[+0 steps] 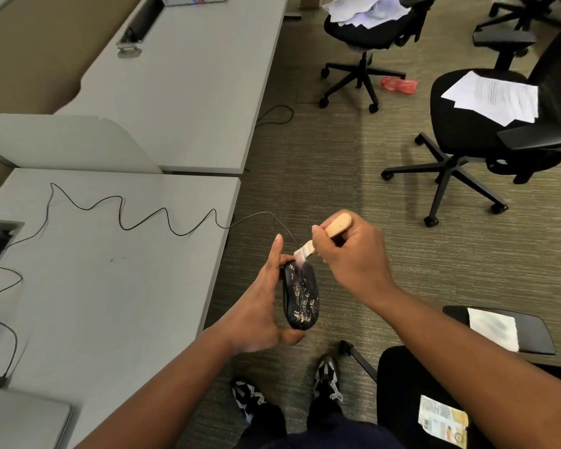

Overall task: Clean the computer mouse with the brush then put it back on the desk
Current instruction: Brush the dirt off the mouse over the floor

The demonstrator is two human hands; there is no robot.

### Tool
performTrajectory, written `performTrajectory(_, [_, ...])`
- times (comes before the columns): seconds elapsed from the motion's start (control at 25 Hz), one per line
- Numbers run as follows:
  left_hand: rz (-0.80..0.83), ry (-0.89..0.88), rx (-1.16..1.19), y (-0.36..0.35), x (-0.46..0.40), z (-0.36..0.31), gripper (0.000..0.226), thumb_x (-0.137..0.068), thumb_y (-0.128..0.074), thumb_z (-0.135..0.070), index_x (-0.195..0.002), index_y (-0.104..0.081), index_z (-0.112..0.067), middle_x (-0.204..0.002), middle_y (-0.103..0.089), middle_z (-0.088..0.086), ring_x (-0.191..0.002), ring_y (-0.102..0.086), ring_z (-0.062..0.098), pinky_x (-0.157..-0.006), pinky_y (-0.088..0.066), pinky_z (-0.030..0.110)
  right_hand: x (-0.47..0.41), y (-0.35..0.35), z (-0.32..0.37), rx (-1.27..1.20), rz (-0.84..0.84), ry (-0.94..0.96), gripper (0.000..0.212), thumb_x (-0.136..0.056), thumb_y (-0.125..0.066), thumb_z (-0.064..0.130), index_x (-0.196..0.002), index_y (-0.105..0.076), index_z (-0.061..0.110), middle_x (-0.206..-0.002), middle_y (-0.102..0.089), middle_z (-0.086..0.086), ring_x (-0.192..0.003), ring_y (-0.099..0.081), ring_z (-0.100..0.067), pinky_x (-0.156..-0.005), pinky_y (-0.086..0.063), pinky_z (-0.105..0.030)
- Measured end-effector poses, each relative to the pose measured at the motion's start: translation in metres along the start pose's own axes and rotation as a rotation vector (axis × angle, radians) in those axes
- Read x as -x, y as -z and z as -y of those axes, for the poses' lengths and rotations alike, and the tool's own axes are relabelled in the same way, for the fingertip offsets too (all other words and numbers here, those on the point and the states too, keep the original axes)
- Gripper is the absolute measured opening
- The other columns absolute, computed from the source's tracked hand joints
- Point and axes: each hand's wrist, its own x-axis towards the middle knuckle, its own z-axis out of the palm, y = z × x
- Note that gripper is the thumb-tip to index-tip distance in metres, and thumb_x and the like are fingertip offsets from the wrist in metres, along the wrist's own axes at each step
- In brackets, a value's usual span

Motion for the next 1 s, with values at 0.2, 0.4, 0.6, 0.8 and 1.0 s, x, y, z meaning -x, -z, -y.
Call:
performTrajectory(0.2, [-0.009, 0.01, 0.009, 0.0, -0.001, 0.001, 0.16, -0.069, -0.098, -0.024, -0.152, 0.038, -0.044, -0.158, -0.023, -0.017, -0.148, -0.032, -0.006, -0.118, -0.025, 0.011, -0.01, 0.014, 0.003, -0.086, 0.132, -0.138, 0.013, -0.096, -0.069, 0.026, -0.085, -0.068, 0.019, -0.068, -0.072, -0.007, -0.059, -0.064, -0.027, -0.057, -0.055, -0.04])
performTrajectory(0.4, [-0.01, 0.015, 0.009, 0.003, -0.002, 0.0, 0.16, -0.069, -0.098, -0.027, -0.151, 0.038, -0.046, -0.162, -0.019, -0.019, -0.153, -0.027, 0.001, -0.124, -0.022, 0.016, -0.014, 0.018, 0.006, -0.141, 0.338, -0.331, 0.008, -0.09, -0.065, 0.008, -0.09, -0.07, 0.015, -0.072, -0.073, -0.011, -0.059, -0.062, -0.015, -0.056, -0.053, -0.032])
performTrajectory(0.6, [-0.007, 0.024, 0.0, 0.006, -0.004, -0.001, 0.16, -0.069, -0.097, -0.029, -0.15, 0.039, -0.047, -0.162, -0.021, -0.019, -0.153, -0.029, 0.003, -0.128, -0.023, 0.027, -0.021, 0.02, 0.002, -0.142, 0.38, -0.333, 0.015, -0.085, -0.065, 0.004, -0.086, -0.074, 0.016, -0.067, -0.067, -0.006, -0.061, -0.058, -0.019, -0.058, -0.048, -0.037])
performTrajectory(0.8, [-0.001, 0.045, 0.034, 0.008, -0.007, 0.001, 0.162, -0.068, -0.098, -0.026, -0.147, 0.042, -0.049, -0.163, -0.024, -0.016, -0.152, -0.029, 0.001, -0.126, -0.023, 0.022, -0.029, 0.027, -0.002, -0.293, 0.432, -0.333, 0.009, -0.091, -0.073, 0.005, -0.095, -0.077, 0.011, -0.075, -0.069, -0.006, -0.068, -0.06, -0.017, -0.065, -0.054, -0.033])
performTrajectory(1.0, [0.008, 0.056, 0.051, 0.009, -0.008, 0.002, 0.163, -0.067, -0.098, -0.026, -0.146, 0.043, -0.05, -0.16, -0.028, -0.013, -0.15, -0.033, 0.004, -0.124, -0.024, 0.02, -0.031, 0.026, -0.002, -0.175, 0.548, -0.225, 0.006, -0.093, -0.074, 0.013, -0.097, -0.078, 0.011, -0.08, -0.073, -0.01, -0.071, -0.063, -0.016, -0.067, -0.058, -0.029])
